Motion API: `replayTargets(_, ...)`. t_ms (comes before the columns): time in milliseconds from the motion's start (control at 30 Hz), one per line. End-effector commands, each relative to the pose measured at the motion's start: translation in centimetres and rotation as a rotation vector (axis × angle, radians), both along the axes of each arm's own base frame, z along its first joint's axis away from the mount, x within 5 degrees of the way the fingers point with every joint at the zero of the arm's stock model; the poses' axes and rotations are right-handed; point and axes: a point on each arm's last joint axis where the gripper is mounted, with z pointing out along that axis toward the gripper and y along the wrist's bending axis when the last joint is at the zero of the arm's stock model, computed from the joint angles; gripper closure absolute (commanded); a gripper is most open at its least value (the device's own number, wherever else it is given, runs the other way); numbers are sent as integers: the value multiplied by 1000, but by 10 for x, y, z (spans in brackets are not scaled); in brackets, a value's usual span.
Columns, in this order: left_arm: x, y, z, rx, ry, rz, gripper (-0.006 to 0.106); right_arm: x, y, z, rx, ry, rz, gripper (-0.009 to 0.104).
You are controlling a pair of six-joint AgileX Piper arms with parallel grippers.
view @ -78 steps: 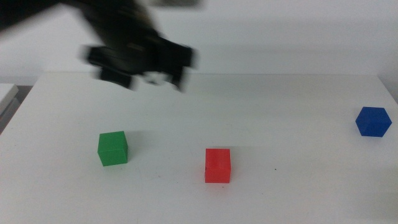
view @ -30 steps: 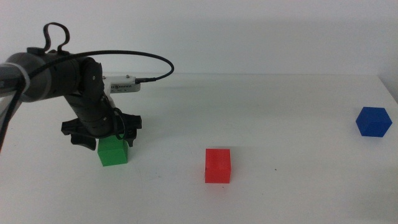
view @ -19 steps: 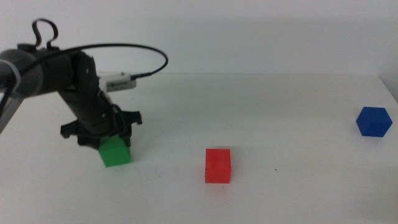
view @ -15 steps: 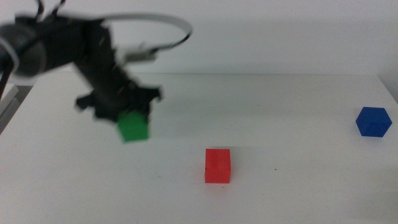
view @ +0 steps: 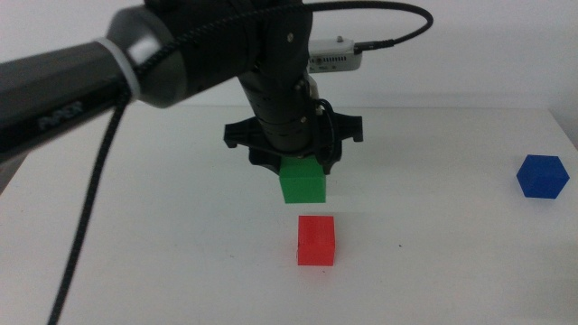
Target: Stack red cubes first, then green, then blue cubes in a specific spot.
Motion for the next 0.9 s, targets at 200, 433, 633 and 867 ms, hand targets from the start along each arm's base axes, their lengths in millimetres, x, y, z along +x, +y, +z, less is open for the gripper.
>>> replayTargets(200, 5, -23, -37, 2, 69, -11, 93, 0, 0, 0, -9, -10, 1, 4)
replayTargets(433, 11, -26, -58, 48, 91, -17, 93, 0, 0, 0, -9, -10, 1, 4)
replayTargets(633, 14, -29, -67, 53, 86, -19, 93, 0, 0, 0, -9, -10, 1, 4)
replayTargets(867, 15, -30, -73, 55, 96, -16, 93, 0, 0, 0, -9, -10, 1, 4)
